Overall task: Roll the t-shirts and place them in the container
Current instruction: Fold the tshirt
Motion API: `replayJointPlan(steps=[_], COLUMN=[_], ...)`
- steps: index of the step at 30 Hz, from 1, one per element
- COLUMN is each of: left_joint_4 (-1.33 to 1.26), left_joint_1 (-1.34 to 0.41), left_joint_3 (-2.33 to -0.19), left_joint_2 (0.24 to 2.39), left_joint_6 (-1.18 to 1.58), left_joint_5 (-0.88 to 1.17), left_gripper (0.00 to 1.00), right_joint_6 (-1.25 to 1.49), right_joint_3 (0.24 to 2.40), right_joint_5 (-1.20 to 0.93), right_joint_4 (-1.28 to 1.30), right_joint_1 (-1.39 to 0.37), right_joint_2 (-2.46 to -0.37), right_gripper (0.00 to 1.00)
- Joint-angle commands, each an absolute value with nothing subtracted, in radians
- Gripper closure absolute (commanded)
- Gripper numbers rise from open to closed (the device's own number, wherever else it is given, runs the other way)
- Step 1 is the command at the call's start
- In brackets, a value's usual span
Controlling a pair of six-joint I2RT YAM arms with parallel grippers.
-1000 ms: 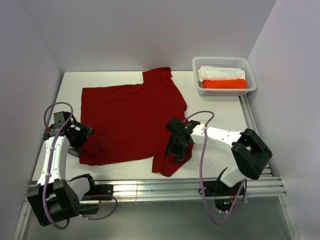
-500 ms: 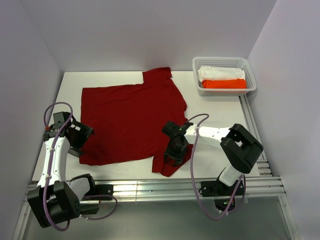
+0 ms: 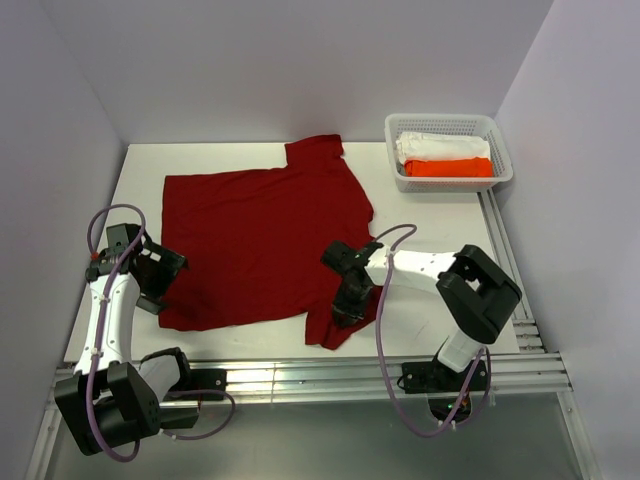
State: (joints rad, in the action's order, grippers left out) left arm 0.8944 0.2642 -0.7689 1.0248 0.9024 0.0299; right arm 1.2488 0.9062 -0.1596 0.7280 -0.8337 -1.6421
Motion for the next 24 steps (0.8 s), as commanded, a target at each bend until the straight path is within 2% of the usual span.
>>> replayJointPlan(steps=[1,7,10,12,13,16,17,18,24], left_joint_4=[0.876,0.874,0.870,0.867,0.867,0.862,0.862,0.864,0.865], left_joint_1=[0.267,0.268,0.268,0.268,0.268,0.267,0.267,0.267,0.268], left_joint_3=[-0.790,-0.776,-0.767,-0.765,-0.762,-0.762,-0.764,-0.764,-0.770], left_joint_2=[1.014,1.009,1.006,1.005,1.005,1.011,1.011,1.014,1.023], left_joint_6=[0.887,0.887,0.891,0.897,0.899,0.897,0.896,0.894,0.882], left_joint_5=[0.044,0.041,0.048,0.049,0.052,0.055,0.055,0.054,0.049], left_gripper=[0.01,0.01,0.02,0.02,0.02,0.02,0.02,0.02,0.02], right_joint_6=[1.243,1.224,1.207,1.195,1.190,1.183,1.178,1.174,1.172], right_joint_3=[0.974,0.957,0.936,0.936,0.943,0.954,0.960,0.963,0.969], right_joint_5=[-0.074,-0.051,-0.071,-0.077,-0.075,-0.075,-0.078,-0.080,-0.080], right_joint_4=[0.797,0.845,0.827,0.819,0.819,0.818,0.818,0.818,0.827], right_joint_1=[-0.841,-0.839,-0.841,-0.839,-0.841,-0.839,-0.841,-0.839,-0.841], right_joint_2=[-1.608,-1.552,-1.543,-1.555,-1.560,-1.577,-1.580,-1.585,-1.580], right_gripper=[0.75,0.75,0.67,0.66,0.67,0.85,0.97,1.00,1.00])
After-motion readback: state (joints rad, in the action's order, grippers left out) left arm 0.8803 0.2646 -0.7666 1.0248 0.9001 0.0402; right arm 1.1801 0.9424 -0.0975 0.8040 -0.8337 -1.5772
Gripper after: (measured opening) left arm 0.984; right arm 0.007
